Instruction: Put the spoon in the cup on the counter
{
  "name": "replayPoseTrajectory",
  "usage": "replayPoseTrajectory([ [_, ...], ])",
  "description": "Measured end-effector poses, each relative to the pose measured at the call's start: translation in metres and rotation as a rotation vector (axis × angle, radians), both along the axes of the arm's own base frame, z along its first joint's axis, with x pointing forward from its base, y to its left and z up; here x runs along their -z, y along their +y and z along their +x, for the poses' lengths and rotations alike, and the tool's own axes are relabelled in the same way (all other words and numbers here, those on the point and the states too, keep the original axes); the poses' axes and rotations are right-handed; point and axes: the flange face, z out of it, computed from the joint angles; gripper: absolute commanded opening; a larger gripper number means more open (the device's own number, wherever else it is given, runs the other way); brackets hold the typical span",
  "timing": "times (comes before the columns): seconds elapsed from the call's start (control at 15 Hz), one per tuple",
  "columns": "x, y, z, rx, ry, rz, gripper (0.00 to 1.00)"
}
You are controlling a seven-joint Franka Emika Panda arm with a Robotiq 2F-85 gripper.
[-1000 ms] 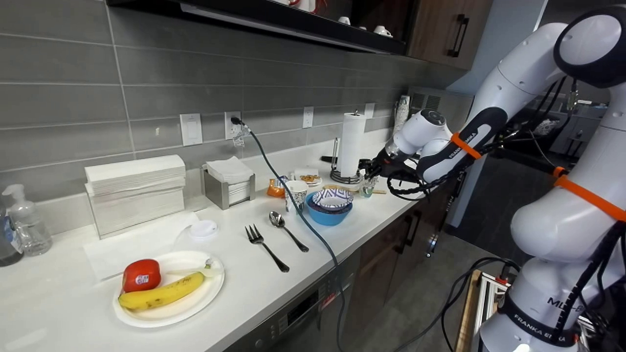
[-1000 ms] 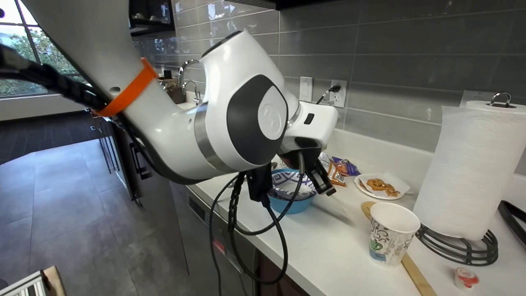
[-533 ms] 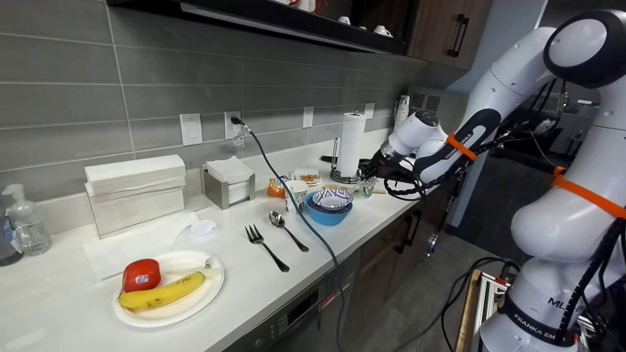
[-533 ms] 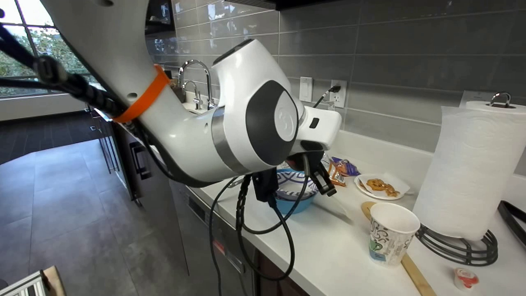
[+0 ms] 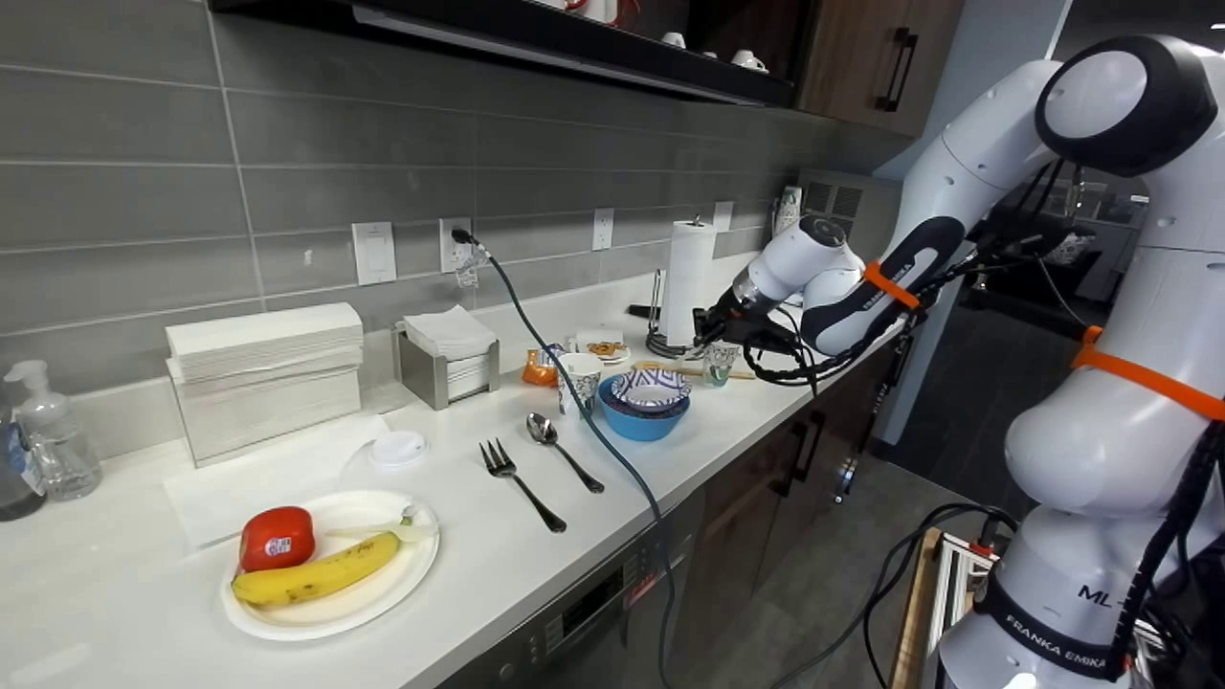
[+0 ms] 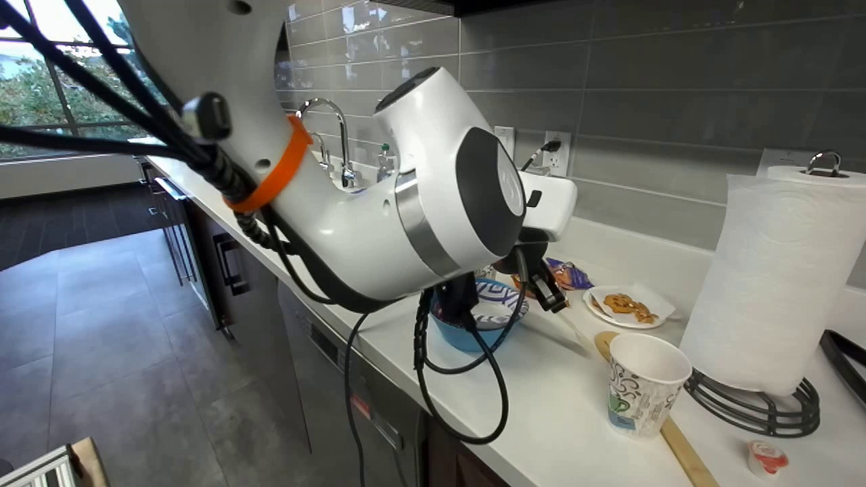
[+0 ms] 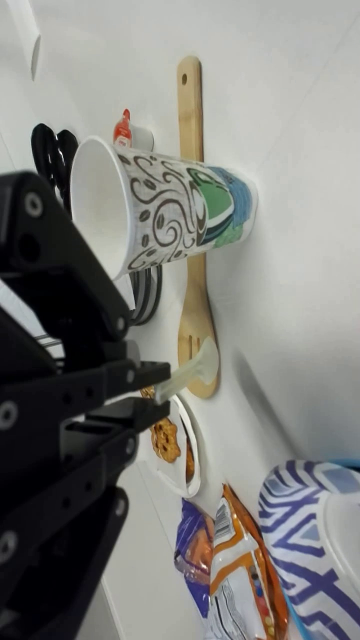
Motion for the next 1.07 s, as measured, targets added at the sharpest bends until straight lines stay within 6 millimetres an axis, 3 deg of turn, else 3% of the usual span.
replayPoseTrajectory([
  [0.33,0.015,-0.003,0.021,-0.006,-0.002,0.003,0.03],
  [1.07,0.077,0.015,0.054,-0.04,0.056,0.013,0.03],
])
